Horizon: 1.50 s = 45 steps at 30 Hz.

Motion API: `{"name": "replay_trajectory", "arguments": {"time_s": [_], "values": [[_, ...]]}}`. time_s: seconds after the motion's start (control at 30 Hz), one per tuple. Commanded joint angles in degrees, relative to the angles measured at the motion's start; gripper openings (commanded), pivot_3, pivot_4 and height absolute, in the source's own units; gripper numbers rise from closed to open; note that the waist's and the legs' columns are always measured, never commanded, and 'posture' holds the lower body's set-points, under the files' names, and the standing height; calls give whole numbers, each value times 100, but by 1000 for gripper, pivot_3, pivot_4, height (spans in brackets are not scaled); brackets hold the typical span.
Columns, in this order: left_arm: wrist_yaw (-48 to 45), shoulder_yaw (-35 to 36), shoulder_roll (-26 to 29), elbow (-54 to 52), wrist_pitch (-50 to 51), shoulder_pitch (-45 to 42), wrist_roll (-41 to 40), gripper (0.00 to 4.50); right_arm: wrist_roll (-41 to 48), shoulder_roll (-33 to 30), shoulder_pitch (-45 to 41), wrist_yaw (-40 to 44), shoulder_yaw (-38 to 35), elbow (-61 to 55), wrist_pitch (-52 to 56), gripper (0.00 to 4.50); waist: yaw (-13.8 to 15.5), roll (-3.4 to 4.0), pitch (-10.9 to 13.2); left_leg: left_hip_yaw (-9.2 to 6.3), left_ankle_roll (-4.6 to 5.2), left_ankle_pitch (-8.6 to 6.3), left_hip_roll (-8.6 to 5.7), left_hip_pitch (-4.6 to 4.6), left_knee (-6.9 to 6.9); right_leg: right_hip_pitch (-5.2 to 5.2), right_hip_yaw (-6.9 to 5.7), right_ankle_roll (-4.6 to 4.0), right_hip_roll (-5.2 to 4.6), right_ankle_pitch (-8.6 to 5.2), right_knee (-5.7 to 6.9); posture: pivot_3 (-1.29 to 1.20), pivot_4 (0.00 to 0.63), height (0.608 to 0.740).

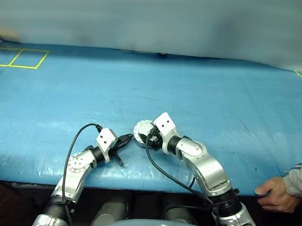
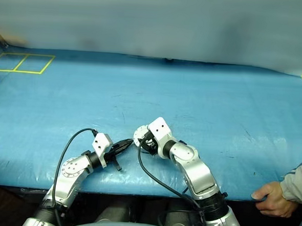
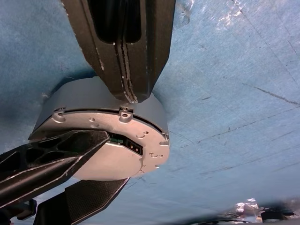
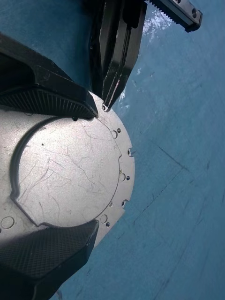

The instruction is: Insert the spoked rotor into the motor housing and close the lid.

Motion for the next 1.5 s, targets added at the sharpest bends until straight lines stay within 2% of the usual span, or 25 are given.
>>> {"name": "replay_trajectory", "arguments": {"time_s": [0.03,0.33,0.73,1.17,1.5], "values": [[20,20,-30,-107,-108,16,-29,0,-147,-82,215,-7,247,721,343,3063,-2,0,-8,0,0,0,0,1,0,1,0,-1,0,0,1,0,150,740],[44,18,-41,-145,-97,53,-42,0,-128,-109,141,110,342,811,442,3063,-21,-3,-35,0,-1,-2,2,57,-18,56,5,-16,-6,-21,-3,0,150,740],[110,59,-10,-223,-131,113,-20,0,-176,-50,67,170,393,1123,368,3063,-67,-2,-36,-1,-2,-3,2,68,-30,61,1,-18,-16,-28,-1,0,150,740],[413,374,-49,-871,189,107,-335,0,-152,-8,96,197,319,1134,320,3063,-75,-8,-39,0,-4,-3,4,89,-94,53,-1,-35,-28,-41,-9,0,150,740],[262,-23,-32,-451,520,-266,-52,0,-150,7,109,195,296,1058,299,3063,-76,-10,-39,0,-5,-3,6,90,-111,46,-5,-42,-28,-45,-14,0,150,740]]}}
